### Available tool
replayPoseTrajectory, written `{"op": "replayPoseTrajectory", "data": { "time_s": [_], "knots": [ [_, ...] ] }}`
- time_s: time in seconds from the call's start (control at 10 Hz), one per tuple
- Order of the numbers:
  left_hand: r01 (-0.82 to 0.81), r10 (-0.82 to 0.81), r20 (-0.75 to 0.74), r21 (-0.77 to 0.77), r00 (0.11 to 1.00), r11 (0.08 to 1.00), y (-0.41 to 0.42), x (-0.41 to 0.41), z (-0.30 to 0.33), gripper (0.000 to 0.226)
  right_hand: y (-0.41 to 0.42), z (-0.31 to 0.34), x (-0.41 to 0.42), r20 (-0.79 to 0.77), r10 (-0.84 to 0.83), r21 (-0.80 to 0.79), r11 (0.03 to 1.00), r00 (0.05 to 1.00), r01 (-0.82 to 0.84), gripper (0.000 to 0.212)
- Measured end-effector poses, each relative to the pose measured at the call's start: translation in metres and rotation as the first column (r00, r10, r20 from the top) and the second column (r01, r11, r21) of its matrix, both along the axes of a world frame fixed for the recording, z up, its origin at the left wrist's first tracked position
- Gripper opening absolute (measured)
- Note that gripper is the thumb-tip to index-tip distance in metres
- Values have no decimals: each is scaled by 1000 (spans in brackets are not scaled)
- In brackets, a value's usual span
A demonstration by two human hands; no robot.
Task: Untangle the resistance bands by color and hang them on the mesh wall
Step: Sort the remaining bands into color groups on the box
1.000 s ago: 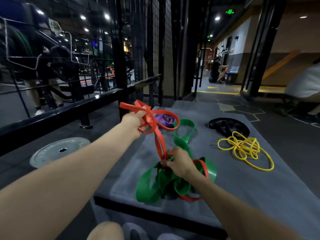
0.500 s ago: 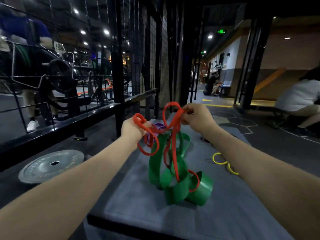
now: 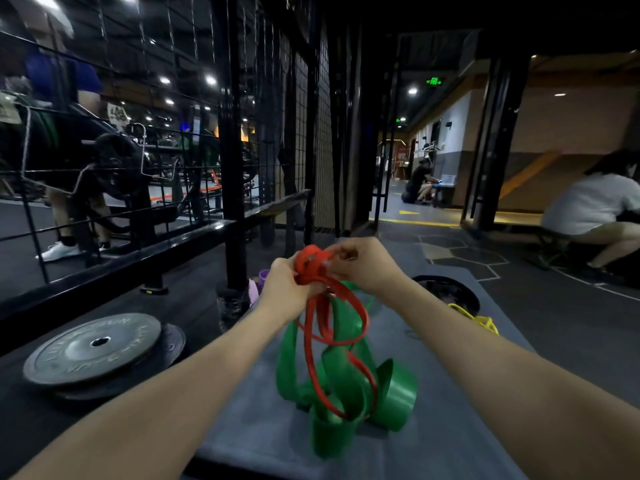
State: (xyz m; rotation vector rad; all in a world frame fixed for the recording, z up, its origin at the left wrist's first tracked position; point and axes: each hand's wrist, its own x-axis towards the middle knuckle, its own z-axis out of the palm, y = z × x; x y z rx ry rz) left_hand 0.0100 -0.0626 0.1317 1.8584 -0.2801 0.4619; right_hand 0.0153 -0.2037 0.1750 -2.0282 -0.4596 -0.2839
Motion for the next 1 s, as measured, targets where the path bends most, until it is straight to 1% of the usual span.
{"op": "replayPoseTrajectory", "data": {
  "time_s": [0.1, 0.2, 0.3, 0.4, 0.5, 0.6, 0.7, 0.8, 0.9, 1.0],
  "knots": [
    [-77, 70, -57, -134, 996, 988, 10, -3, -4, 28, -6, -14, -7, -85, 25, 20, 1000, 996, -24, 22],
    [-72, 55, -77, -240, 996, 968, 17, -2, -5, 30, -5, -35, -10, -247, 35, -116, 991, 968, -66, 25],
    [-56, 32, -93, -275, 995, 960, 21, -4, -2, 27, 1, -49, -10, -372, 95, -30, 993, 923, -115, 27],
    [-82, 48, -110, -332, 993, 940, 29, -1, -3, 25, 4, -52, -8, -522, 209, 285, 957, 827, -61, 24],
    [-57, 18, -105, -380, 994, 923, 36, 1, -5, 22, 2, -54, -3, -578, 223, 410, 911, 785, 43, 25],
    [-33, -3, -95, -371, 995, 928, 38, -1, -6, 21, 3, -54, 0, -592, 187, 398, 914, 784, 82, 23],
    [-115, 79, -108, -383, 991, 917, 44, 1, -6, 21, 2, -56, 8, -610, 28, 355, 903, 792, 241, 16],
    [-194, 152, -125, -469, 980, 862, 63, 7, -3, 21, -10, -62, 22, -543, -210, 239, 890, 813, 389, 10],
    [-223, 175, -145, -480, 974, 848, 86, 9, 3, 22, -24, -69, 26, -395, -379, -12, 913, 837, 408, 23],
    [-248, 198, -152, -504, 968, 827, 93, 6, 11, 19, -31, -75, 25, -317, -438, -138, 899, 841, 416, 30]
  ]
}}
